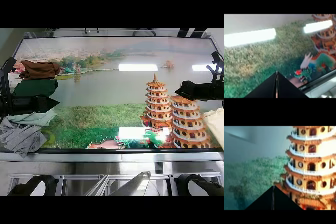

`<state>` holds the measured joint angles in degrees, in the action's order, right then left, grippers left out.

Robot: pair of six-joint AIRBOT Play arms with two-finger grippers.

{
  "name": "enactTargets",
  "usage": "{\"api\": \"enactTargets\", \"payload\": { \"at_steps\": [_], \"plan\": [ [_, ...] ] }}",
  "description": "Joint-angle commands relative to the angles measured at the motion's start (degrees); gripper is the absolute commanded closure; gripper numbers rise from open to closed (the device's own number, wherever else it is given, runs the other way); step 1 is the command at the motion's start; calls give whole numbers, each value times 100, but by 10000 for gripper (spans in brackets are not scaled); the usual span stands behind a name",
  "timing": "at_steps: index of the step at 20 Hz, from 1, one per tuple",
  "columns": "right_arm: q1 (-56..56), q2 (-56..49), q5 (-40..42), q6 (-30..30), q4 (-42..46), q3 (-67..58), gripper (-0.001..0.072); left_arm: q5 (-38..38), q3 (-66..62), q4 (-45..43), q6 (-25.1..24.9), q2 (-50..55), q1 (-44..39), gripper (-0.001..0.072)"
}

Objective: Fold the shirts.

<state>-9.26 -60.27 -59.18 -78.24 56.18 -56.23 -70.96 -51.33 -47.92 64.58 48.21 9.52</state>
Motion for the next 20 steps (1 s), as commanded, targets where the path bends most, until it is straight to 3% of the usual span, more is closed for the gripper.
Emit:
{"api": "enactTargets", "payload": {
  "at_steps": [1,6,7,8,11,12,13,16,20],
  "plan": [
    [4,-2,0,0,-4,2,692,-2,2,0,-4,-4,4,684],
    [4,-2,-2,0,-2,2,692,35,0,-24,66,-4,4,684],
    [4,-2,-2,0,-2,2,692,188,-11,-94,251,-4,20,644],
    [4,-2,-2,0,-2,2,693,372,-94,-260,350,15,76,436],
    [4,-4,-2,0,-2,2,692,632,-999,-1095,592,529,431,385],
    [4,-4,-2,0,-2,2,692,671,-1394,-1425,592,815,501,70],
    [4,-4,-2,0,-2,2,693,732,-1840,-1768,599,1180,555,-8],
    [4,-4,-2,0,-2,2,693,990,-3171,-2387,599,2439,586,-9],
    [4,-2,-2,0,-4,2,693,1473,-5025,-2470,245,4688,525,-8]
  ]
}}
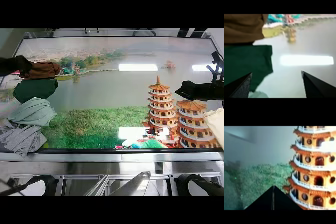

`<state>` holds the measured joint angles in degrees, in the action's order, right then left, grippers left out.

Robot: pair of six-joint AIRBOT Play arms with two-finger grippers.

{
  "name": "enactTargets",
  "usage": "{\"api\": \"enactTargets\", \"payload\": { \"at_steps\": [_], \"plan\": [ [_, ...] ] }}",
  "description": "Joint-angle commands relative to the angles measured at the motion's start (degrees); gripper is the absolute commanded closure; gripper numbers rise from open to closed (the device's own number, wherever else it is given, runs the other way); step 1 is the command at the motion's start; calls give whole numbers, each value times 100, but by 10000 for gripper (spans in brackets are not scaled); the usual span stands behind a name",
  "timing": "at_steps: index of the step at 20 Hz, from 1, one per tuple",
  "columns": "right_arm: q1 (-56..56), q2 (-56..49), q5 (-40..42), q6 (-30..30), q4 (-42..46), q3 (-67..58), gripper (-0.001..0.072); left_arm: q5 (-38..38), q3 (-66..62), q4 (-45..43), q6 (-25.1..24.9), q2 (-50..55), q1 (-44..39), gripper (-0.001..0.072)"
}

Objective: Fold the shirts.

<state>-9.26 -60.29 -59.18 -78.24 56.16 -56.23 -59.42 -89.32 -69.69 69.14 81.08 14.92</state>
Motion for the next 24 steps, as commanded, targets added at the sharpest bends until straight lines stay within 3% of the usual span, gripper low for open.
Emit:
{"api": "enactTargets", "payload": {
  "at_steps": [1,5,10,13,14,15,16,21,24],
  "plan": [
    [4,-2,-2,0,0,2,692,293,-1770,-295,-227,2068,-46,-9],
    [4,-2,-2,0,-2,2,693,269,-3373,-483,-225,4129,-225,-11],
    [4,-2,-2,0,-2,2,692,1692,-2391,-1508,-205,4385,-570,-13],
    [4,-2,0,0,0,2,692,1508,-2756,-1635,-203,4723,-643,17],
    [4,-2,-2,0,-2,2,692,1351,-2920,-1652,-205,4837,-675,174],
    [4,-2,-2,0,0,2,693,1244,-3008,-1696,-205,4889,-695,453],
    [4,-7,0,0,-2,2,692,1172,-3047,-1738,-201,4883,-743,671],
    [4,-9,-2,0,0,2,693,1281,-3058,-1711,-205,3991,-1379,676],
    [4,-9,-2,0,0,2,692,295,-2935,-1029,-348,3032,-1987,676]
  ]
}}
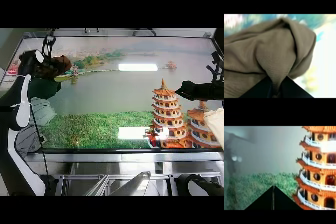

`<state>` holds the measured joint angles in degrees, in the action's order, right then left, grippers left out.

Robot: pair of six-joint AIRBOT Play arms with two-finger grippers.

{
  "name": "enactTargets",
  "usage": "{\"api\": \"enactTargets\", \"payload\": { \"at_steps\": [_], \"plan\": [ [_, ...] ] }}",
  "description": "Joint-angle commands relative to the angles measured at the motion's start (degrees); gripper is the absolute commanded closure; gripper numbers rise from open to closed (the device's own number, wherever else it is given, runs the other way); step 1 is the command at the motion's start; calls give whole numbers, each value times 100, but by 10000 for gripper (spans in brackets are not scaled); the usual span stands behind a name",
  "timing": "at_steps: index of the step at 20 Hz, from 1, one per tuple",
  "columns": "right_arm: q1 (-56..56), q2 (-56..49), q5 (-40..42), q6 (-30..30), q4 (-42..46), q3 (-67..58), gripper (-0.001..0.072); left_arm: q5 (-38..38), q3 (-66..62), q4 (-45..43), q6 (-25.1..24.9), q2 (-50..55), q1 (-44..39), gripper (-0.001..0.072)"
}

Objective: Fold the shirts.

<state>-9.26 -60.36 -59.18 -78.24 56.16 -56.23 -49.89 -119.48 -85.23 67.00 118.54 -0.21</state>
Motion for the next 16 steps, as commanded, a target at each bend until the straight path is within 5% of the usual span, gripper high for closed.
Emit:
{"api": "enactTargets", "payload": {
  "at_steps": [1,5,10,15,16],
  "plan": [
    [4,-2,-2,0,0,2,693,-911,321,1075,-293,-1060,-658,676],
    [4,-2,0,0,0,2,692,-2304,1305,3163,-568,-1899,-1438,676],
    [4,-2,-2,0,-2,2,693,-3171,2500,3241,234,-2068,-2205,678],
    [4,-2,0,0,-2,2,693,-3237,3189,3250,407,-2068,-2559,682],
    [4,-2,-2,0,0,2,693,-3276,3141,3252,420,-2068,-2566,570]
  ]
}}
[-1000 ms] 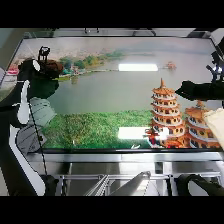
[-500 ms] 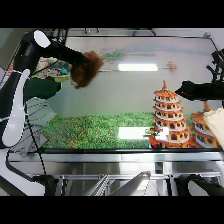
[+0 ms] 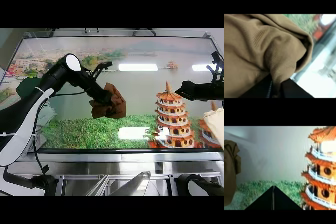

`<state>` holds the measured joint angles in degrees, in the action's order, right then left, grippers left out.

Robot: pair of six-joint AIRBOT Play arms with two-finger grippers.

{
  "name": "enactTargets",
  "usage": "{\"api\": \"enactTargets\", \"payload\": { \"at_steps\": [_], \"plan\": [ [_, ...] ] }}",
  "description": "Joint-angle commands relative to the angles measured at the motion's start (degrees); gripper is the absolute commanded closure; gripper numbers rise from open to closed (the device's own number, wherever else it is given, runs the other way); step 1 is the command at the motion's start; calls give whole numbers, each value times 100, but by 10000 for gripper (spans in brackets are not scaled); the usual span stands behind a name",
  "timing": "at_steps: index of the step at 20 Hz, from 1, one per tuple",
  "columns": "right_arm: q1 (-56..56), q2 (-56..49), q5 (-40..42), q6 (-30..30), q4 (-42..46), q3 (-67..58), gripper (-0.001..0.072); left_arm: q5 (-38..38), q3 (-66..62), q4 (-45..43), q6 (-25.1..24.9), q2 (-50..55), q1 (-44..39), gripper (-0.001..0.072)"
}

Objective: Fold the shirts.

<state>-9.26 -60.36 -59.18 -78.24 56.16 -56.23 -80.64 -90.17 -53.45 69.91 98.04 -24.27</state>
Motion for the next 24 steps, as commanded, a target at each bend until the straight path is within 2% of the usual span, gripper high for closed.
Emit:
{"api": "enactTargets", "payload": {
  "at_steps": [1,4,10,12,19,20,21,22,24],
  "plan": [
    [4,-2,0,0,0,2,692,-258,85,72,221,-17,-157,413],
    [4,-2,0,0,0,2,693,-664,-579,72,269,-17,-2,412],
    [4,-2,0,0,-2,2,693,-1840,-1727,68,885,-20,761,410],
    [4,-2,-2,0,0,2,692,-2031,-1635,68,1019,-50,1043,410],
    [4,-2,-2,0,-2,2,693,-1637,205,70,896,-693,1941,401],
    [4,-2,-2,0,0,2,693,-1473,481,70,852,-758,2013,323],
    [4,-2,-2,0,0,2,693,-1338,717,70,855,-789,2041,124],
    [4,-2,0,0,-2,2,693,-1193,946,70,846,-793,2052,-4],
    [4,-2,0,0,0,2,692,-833,1394,66,776,-791,2048,-5]
  ]
}}
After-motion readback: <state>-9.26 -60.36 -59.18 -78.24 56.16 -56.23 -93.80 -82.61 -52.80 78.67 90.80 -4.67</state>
